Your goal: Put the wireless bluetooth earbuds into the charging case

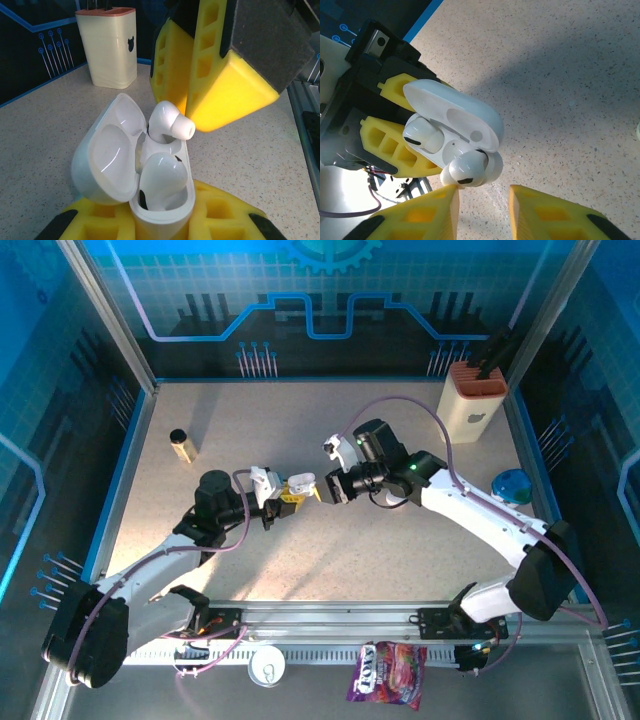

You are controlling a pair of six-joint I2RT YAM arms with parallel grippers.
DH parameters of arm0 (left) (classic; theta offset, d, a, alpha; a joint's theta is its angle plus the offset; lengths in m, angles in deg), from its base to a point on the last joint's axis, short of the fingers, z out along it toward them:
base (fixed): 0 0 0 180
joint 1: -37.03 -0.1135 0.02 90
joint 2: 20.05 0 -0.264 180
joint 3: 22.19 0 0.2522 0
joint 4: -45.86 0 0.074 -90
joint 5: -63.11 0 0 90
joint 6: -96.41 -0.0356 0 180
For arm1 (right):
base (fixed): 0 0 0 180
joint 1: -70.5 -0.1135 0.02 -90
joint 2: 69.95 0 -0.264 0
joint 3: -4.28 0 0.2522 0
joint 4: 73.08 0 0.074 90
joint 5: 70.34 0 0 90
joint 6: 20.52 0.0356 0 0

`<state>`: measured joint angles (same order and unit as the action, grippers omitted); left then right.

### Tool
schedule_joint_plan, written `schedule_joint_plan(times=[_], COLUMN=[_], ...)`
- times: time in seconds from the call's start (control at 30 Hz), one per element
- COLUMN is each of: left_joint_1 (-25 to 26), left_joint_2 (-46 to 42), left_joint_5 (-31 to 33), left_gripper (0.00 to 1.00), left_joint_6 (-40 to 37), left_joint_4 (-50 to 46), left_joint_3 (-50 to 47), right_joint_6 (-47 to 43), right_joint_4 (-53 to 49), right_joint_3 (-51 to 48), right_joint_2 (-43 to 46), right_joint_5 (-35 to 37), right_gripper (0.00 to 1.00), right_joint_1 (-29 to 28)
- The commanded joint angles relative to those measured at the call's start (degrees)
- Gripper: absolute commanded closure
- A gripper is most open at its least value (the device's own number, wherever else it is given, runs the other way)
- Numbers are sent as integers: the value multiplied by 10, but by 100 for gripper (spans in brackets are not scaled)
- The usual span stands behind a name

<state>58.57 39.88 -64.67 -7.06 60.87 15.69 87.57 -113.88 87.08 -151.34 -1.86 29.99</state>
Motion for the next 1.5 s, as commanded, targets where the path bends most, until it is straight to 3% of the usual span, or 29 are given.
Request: schedule_joint_plan(times=[0.0,0.57,0.7,1.0,1.33,1.47], left_joint_1=[-2,-3,-3,-3,-3,-4], left_joint_2=[-4,2,1,-5,0,3], left_joint_5=[-18,-24,-26,-22,-13,-13], left_gripper=[99,99,99,99,98,98], left_joint_6=[5,23,23,18,9,-13], left_joint_4=[15,40,39,31,39,42], left_joint_3=[10,5,6,7,5,0], right_joint_6=[0,9,24,65,42,37], right_joint_4=[0,20,24,27,87,88], right_joint_3=[18,-3,-3,-10,-40,-33], right_joint_2=[-11,10,7,6,47,61], right_joint_5=[-7,-8,0,-5,-79,-60], right_gripper=[63,40,40,50,45,39], right_joint_1=[-8,-9,-6,17,20,24])
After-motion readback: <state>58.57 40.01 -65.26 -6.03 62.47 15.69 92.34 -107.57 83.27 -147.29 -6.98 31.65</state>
